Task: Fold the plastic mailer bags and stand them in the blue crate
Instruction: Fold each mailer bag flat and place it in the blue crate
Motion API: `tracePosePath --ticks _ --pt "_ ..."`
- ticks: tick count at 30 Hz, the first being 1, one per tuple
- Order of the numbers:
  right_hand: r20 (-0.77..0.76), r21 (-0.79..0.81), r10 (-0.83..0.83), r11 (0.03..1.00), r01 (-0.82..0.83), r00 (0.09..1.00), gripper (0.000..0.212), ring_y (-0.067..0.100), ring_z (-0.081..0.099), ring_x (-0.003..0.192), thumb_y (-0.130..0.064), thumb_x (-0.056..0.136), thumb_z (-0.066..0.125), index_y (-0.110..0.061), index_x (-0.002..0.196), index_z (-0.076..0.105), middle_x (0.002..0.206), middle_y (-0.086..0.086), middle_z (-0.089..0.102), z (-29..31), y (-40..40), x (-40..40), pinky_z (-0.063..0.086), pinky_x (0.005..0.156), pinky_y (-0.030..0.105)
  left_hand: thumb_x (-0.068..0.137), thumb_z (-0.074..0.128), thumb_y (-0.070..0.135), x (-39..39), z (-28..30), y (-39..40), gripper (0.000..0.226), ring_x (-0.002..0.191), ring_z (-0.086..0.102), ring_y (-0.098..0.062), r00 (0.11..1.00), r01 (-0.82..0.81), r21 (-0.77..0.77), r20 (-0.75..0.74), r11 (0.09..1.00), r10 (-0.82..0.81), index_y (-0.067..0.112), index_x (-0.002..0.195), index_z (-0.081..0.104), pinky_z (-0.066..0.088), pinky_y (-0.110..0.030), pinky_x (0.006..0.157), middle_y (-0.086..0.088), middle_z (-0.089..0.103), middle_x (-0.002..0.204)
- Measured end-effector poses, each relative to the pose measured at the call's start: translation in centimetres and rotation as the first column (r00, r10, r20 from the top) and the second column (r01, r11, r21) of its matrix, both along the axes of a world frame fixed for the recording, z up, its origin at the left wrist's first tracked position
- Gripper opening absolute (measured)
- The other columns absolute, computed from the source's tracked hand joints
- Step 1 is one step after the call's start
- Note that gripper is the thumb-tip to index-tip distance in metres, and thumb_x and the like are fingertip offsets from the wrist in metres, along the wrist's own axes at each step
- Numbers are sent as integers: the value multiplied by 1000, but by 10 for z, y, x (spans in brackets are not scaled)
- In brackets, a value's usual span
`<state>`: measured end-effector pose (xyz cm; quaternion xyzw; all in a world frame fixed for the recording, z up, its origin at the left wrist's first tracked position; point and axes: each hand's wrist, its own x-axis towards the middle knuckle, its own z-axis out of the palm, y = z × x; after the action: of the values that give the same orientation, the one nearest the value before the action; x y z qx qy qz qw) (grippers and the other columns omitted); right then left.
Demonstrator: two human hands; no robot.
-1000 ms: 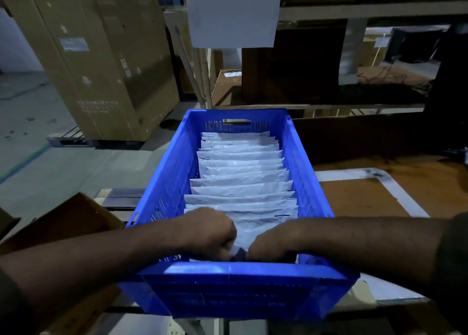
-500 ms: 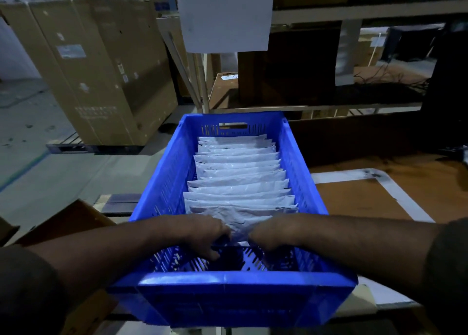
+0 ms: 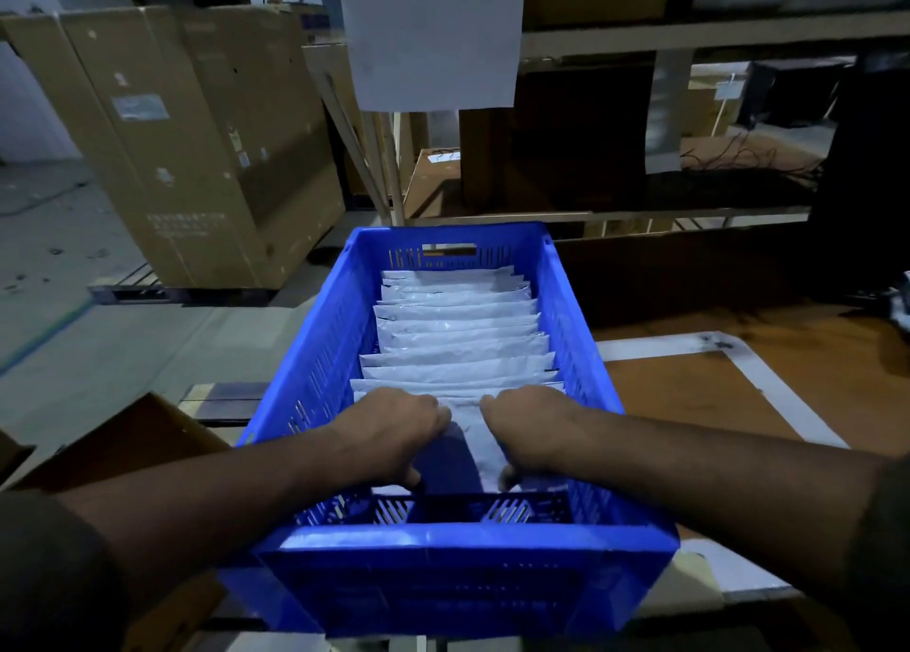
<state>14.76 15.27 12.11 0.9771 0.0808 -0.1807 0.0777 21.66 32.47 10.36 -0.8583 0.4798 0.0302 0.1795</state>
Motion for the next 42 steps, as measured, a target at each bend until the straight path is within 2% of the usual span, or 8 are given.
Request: tracePosePath --ticks 2,5,11,16,26,29,33,42 --pt "-7 -72 30 997 -31 1000 58 32 63 110 -35 76 86 -6 120 60 120 13 64 -1 6 3 47 76 34 77 79 35 -1 0 -4 49 100 64 -34 999 1 40 33 999 -2 15 116 56 43 -41 71 -7 62 119" --pt "129 -186 181 970 -156 975 18 31 65 108 -10 92 65 -8 109 68 116 11 67 -4 11 11 43 70 33 85 71 22 -1 -1 -11 28 100 66 -37 992 26 84 122 996 -36 11 110 62 46 -42 73 -11 66 115" --pt "179 -347 246 922 -173 953 24 26 65 109 -2 97 52 -13 111 68 117 5 68 -9 13 23 42 70 31 91 57 3 1 -7 -21 17 98 67 -38 976 27 162 209 986 -61 8 106 63 41 -40 66 -14 67 110" --pt "175 -314 200 939 -138 964 20 27 65 107 -5 96 52 -12 109 67 116 6 67 -7 9 19 40 69 32 84 69 21 10 0 -17 24 98 67 -37 992 31 111 121 993 -44 12 106 66 50 -41 75 -13 70 108" --pt "106 -208 114 974 -90 988 18 31 65 107 -6 92 58 -7 107 67 116 12 67 1 6 2 46 73 34 79 76 51 2 6 -11 41 93 67 -33 998 5 43 65 999 -8 17 100 67 38 -34 65 -7 70 101" --pt "135 -132 77 989 -59 988 10 31 65 103 -10 89 66 -9 100 65 109 11 66 9 1 -1 43 68 33 80 74 48 -1 13 -11 37 92 66 -34 995 -24 -31 94 999 27 16 96 64 36 -34 63 -7 70 102" --pt "314 32 27 999 -39 949 26 35 62 103 -29 88 73 -10 100 59 110 13 64 22 -15 -13 42 71 36 86 67 56 -3 31 -14 39 97 64 -27 992 -30 -192 114 981 53 22 104 63 47 -36 72 1 68 106" --pt "655 490 -338 871 -40 676 16 12 50 91 -40 89 69 -26 94 61 89 -9 60 35 -72 -62 45 74 32 93 61 50 -24 84 -78 21 84 65 -11 988 54 -627 146 777 49 32 105 61 28 -24 53 15 62 82"
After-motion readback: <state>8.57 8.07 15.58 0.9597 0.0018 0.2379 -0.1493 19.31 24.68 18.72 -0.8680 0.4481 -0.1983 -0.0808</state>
